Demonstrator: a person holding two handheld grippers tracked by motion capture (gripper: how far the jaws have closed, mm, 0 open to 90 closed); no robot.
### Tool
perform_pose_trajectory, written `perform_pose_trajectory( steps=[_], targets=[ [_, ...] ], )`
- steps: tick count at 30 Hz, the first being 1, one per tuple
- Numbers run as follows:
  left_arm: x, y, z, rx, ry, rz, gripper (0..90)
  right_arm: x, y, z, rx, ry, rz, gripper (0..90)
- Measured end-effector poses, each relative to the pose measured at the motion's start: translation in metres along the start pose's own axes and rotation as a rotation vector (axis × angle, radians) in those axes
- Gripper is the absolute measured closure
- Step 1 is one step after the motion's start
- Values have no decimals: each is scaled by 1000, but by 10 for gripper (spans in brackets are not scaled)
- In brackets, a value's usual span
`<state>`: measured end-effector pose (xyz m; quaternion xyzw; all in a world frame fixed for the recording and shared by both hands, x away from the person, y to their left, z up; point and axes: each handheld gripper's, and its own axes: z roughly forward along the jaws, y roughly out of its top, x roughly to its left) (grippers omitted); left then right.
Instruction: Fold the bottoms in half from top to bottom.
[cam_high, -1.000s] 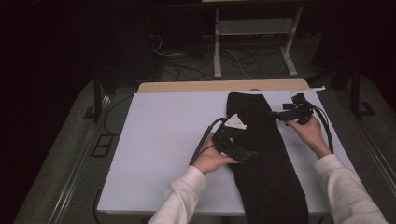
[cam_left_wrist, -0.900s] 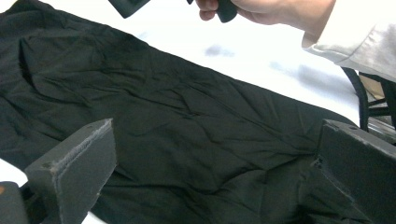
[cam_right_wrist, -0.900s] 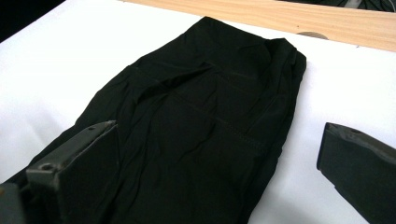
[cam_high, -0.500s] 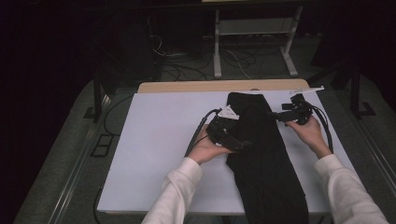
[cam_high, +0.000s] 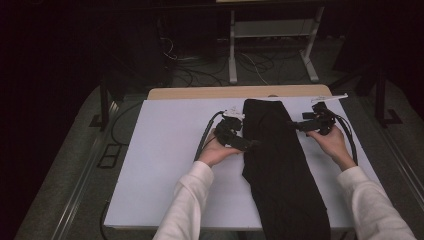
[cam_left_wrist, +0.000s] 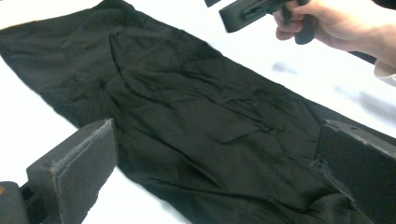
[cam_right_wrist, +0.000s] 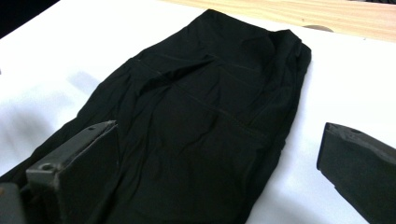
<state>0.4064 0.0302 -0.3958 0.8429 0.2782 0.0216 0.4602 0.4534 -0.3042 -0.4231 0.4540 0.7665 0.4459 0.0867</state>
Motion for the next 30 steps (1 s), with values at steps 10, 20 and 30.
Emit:
perform_pose_trajectory(
  steps=[10, 20, 30],
  targets=[
    [22, -4, 12, -5, 15, -48, 0, -7, -4, -1, -3, 7, 27, 0],
    [46, -8, 28, 27, 33, -97, 0, -10, -7, 7, 19, 12, 41, 0],
    [72, -11, 32, -18, 24, -198, 0, -12, -1, 13, 46, 1, 47, 0]
  ],
)
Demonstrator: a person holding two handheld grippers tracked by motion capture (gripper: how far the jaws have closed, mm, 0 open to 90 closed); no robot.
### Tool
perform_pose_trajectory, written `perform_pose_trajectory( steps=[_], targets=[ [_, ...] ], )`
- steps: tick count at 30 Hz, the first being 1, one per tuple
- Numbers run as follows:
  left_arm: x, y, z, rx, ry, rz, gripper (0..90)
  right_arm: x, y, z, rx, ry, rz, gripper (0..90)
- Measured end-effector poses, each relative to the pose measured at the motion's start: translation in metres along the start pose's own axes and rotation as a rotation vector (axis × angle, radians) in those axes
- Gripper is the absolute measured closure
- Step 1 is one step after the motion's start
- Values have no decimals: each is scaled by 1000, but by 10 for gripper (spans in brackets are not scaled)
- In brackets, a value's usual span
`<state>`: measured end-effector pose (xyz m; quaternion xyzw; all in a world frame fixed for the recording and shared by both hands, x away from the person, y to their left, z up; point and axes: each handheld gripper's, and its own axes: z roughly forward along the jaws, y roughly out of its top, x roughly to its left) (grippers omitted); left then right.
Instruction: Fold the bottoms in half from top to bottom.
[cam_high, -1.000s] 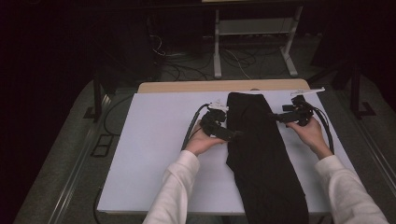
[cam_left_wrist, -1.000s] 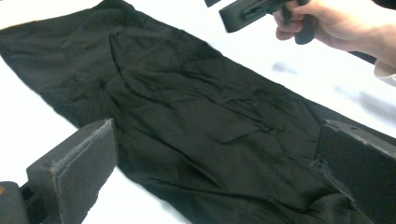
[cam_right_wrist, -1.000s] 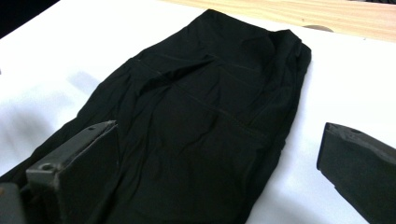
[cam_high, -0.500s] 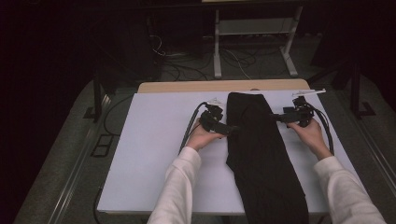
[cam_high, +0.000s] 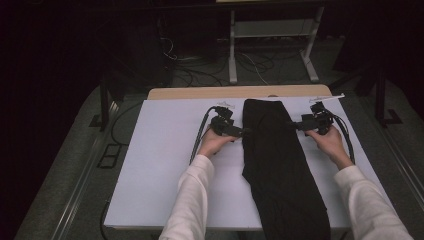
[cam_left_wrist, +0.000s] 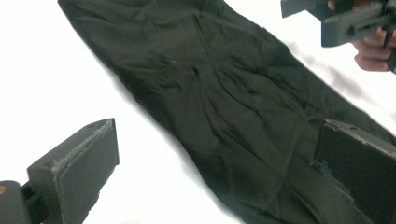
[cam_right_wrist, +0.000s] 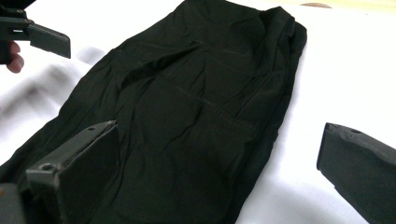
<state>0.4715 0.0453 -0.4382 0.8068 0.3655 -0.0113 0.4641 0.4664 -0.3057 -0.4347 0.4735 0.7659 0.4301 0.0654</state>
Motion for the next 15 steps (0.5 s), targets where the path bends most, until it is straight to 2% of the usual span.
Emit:
perform_pose_trajectory(
  steps=[3, 7, 8, 10, 12, 13, 14, 15],
  targets=[
    [5, 1, 2, 21, 4, -26, 0, -4, 3, 3, 14, 4, 15, 0],
    [10, 2, 5, -11, 7, -59, 1, -9, 9, 7, 40, -2, 33, 0],
    [11, 2, 6, -19, 4, -71, 25, -12, 12, 9, 59, -4, 48, 2],
    [14, 2, 8, -34, 4, -92, 50, -13, 13, 10, 66, 4, 53, 30],
    [17, 2, 10, -51, -16, -143, 79, -15, 16, 11, 77, 24, 62, 93],
    [18, 1, 11, -52, -22, -154, 79, -15, 16, 11, 77, 24, 62, 93],
    [19, 2, 14, -54, -31, -181, 106, -16, 18, 11, 84, 30, 64, 147],
    [19, 2, 14, -54, -31, -181, 112, -16, 18, 11, 84, 30, 64, 147]
  ],
)
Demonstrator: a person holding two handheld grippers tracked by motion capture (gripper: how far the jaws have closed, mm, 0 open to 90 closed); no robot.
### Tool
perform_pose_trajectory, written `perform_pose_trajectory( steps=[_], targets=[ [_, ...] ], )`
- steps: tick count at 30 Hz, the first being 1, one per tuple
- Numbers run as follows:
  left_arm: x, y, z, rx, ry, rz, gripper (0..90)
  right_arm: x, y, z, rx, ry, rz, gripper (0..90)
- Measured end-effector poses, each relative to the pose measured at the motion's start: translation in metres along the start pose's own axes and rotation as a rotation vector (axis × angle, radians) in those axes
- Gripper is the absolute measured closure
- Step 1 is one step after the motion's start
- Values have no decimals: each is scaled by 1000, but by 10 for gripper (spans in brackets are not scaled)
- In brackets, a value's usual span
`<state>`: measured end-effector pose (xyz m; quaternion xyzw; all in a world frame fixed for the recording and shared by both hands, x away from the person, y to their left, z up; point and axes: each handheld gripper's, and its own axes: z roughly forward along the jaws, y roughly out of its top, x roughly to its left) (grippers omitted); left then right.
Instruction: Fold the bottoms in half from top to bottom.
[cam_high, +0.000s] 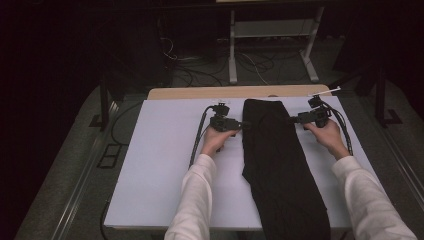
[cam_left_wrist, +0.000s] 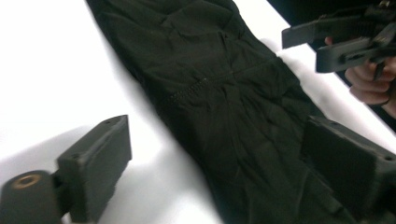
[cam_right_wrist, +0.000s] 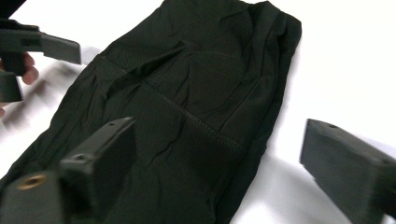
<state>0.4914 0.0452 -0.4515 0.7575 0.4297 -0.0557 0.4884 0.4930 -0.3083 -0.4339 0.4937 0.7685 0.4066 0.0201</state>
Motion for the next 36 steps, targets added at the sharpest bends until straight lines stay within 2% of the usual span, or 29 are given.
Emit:
perform_pose_trajectory(
  steps=[2, 3, 11, 13, 15, 16, 17, 18, 19, 20, 21, 22, 23, 24, 25, 26, 27, 29, 30, 34, 35, 36],
  targets=[
    [0, 1, 2, -5, -14, -13, 135, -3, 1, 2, 15, 1, 19, 160],
    [0, 2, 3, -4, -15, -19, 143, -6, 1, 5, 27, 16, 35, 224],
    [7, 0, 8, 9, -13, -53, 199, -9, -1, 10, 70, 7, 38, 324],
    [6, -2, 11, 19, -15, -52, 259, -9, -3, 13, 81, -8, 31, 359],
    [6, -2, 14, 16, -26, -57, 325, -10, -3, 13, 79, 0, 35, 381],
    [5, -2, 16, 5, -13, -62, 362, -11, -3, 13, 74, 6, 50, 426],
    [5, -2, 16, 5, -13, -62, 401, -11, -3, 13, 74, 6, 50, 426],
    [4, -2, 16, 4, 4, -65, 401, -11, -4, 14, 72, 11, 55, 447],
    [4, -2, 17, -1, 19, -73, 518, -10, -4, 14, 74, -6, 55, 501],
    [4, -2, 17, -4, 18, -76, 518, -10, -4, 14, 74, -6, 55, 501],
    [4, -2, 18, -6, 18, -80, 593, -8, -4, 14, 83, -25, 47, 582],
    [4, -2, 19, -2, 40, -88, 614, -7, -4, 14, 86, -34, 44, 617],
    [4, -2, 19, -2, 40, -88, 640, -7, -4, 14, 86, -34, 44, 617],
    [5, -3, 20, -1, 29, -96, 672, -5, -6, 15, 90, -29, 49, 693],
    [5, -3, 20, -1, 29, -96, 699, -5, -6, 15, 90, -29, 49, 693],
    [5, -4, 21, 2, 33, -98, 699, -5, -7, 15, 88, -29, 50, 731],
    [4, -4, 22, 8, 40, -98, 772, -3, -9, 16, 82, -28, 58, 792],
    [3, -5, 24, 15, 37, -93, 800, -2, -10, 16, 75, -30, 65, 801],
    [1, -5, 24, 14, 37, -93, 857, -1, -13, 15, 57, -25, 82, 815],
    [0, -4, 22, 5, 28, -94, 875, -1, -19, 12, 16, -8, 108, 822],
    [-1, -3, 20, 1, 31, -88, 876, -2, -24, 9, -13, 8, 122, 824],
    [-1, -3, 20, 1, 31, -88, 877, -2, -24, 9, -13, 8, 122, 824]
  ],
)
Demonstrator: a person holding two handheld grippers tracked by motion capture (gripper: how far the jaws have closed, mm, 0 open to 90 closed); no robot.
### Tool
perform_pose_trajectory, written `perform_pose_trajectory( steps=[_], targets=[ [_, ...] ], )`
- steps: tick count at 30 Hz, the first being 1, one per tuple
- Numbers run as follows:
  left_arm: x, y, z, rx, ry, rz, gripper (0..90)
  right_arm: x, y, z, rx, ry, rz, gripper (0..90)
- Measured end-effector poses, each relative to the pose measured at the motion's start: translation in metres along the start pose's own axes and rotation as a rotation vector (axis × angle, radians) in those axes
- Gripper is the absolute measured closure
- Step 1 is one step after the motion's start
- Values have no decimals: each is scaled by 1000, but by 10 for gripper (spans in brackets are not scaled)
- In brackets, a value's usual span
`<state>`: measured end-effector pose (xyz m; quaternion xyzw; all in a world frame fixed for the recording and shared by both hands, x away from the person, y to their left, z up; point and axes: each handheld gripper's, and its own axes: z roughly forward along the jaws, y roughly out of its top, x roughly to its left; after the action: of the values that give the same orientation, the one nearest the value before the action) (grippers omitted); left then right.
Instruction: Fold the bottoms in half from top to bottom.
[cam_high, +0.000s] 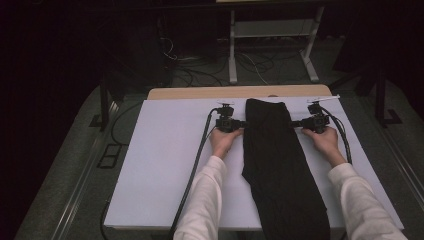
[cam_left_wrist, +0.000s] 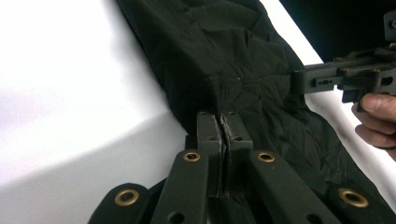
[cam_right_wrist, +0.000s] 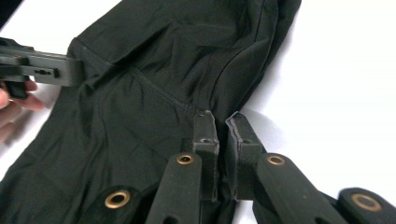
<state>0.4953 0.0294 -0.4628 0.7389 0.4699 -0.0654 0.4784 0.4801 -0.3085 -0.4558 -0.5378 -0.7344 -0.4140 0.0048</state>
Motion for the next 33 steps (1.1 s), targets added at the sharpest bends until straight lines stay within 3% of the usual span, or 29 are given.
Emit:
perform_pose_trajectory(
  steps=[3, 9, 14, 19, 33],
  targets=[
    [-1, 0, -4, -6, -1, 0, 877, 0, -4, -6, -28, 14, 10, 826],
    [-5, -10, -14, -66, -28, -9, 881, 5, -16, -14, -72, 42, 39, 826],
    [-8, -18, -19, -85, -39, -19, 882, 12, -20, -20, -73, 46, 25, 826],
    [-11, -21, -26, -90, -53, -23, 884, 19, -25, -27, -79, 67, 19, 826],
    [-34, -25, -44, -83, -61, 28, 885, 23, -30, -39, -106, 103, 24, 826]
  ],
)
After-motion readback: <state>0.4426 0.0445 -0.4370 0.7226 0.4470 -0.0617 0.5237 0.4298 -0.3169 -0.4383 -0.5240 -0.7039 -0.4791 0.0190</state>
